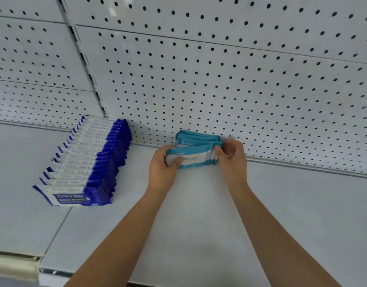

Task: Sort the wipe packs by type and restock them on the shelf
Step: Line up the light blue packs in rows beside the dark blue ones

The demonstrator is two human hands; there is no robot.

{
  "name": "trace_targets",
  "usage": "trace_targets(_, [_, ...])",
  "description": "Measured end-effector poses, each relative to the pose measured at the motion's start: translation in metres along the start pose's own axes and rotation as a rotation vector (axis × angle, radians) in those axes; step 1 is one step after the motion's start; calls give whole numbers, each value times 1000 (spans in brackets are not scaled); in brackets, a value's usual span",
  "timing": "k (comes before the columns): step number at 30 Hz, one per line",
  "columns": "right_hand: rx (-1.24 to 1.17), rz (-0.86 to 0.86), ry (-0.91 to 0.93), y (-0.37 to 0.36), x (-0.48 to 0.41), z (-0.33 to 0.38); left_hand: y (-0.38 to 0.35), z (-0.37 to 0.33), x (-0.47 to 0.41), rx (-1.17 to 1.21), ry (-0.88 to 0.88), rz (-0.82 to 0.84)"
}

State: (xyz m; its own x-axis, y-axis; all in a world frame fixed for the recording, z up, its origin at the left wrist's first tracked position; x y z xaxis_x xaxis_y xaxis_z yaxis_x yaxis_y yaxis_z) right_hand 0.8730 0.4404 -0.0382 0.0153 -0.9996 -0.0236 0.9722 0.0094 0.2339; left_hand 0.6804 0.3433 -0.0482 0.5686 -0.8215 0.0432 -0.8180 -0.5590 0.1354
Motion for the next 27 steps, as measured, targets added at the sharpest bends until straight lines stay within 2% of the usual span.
trace_targets(3, [-140, 50, -50, -5, 10, -4, -14, -6, -11, -40, -50, -56])
trace_targets(6, [-47, 142, -2, -23, 18, -2, -30, -11, -14, -11, -67, -47])
trace_targets(10, [23, 80, 24, -36, 20, 2, -43, -7, -17, 21, -50, -17])
trace_targets(15, [69, 46, 72, -36, 13, 2, -46, -11, -20, -85, -104, -1])
trace_targets(27, [50, 88, -38, 1, 23, 9, -31, -11, -9, -132, -11, -10])
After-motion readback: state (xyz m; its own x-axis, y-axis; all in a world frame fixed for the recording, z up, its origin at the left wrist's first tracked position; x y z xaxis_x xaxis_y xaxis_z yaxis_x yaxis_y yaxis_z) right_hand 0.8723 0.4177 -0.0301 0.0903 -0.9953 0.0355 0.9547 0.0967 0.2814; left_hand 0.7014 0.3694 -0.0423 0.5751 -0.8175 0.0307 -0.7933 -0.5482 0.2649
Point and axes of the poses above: each hand's wrist, its own x-axis away from the middle knuckle, its own y-axis out of the back of the hand, z = x × y, the point moved 4 cm from there along -x, towards the middle knuckle
